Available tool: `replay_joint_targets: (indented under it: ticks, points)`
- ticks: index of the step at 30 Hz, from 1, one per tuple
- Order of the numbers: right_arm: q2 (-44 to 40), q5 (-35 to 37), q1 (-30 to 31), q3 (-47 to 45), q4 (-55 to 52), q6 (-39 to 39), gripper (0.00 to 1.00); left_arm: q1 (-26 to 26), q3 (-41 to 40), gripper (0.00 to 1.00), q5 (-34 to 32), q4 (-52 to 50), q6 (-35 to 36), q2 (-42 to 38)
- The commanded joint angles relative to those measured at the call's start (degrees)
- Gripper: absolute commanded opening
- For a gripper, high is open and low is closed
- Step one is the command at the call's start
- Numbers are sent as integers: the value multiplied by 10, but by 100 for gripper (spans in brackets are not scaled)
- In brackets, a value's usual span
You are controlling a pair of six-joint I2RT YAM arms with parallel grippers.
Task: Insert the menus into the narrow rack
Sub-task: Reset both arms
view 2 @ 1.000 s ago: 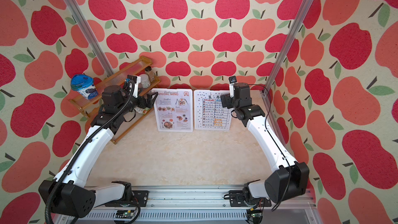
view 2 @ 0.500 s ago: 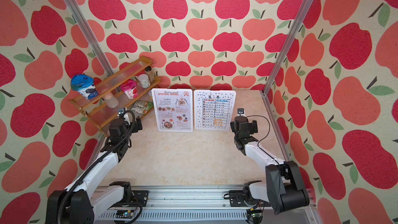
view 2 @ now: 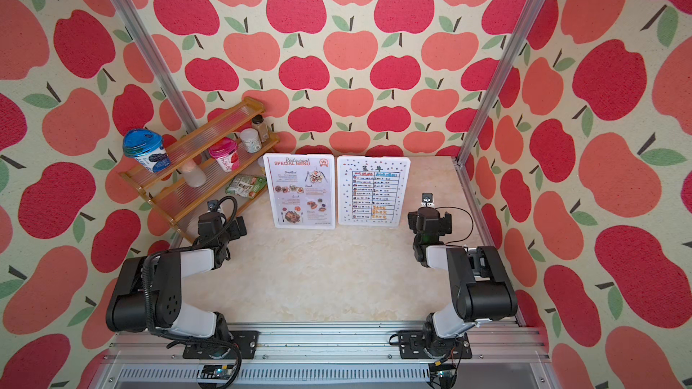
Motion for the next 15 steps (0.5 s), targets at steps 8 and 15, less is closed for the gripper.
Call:
replay_joint_targets:
  ticks: [8, 15]
  points:
    - [23, -80, -21, -44, 125, 31, 99, -6, -29, 99, 7, 114, -1, 5]
    - [14, -83, -20, -37, 100, 34, 99, -10, -44, 99, -18, 147, -6, 15]
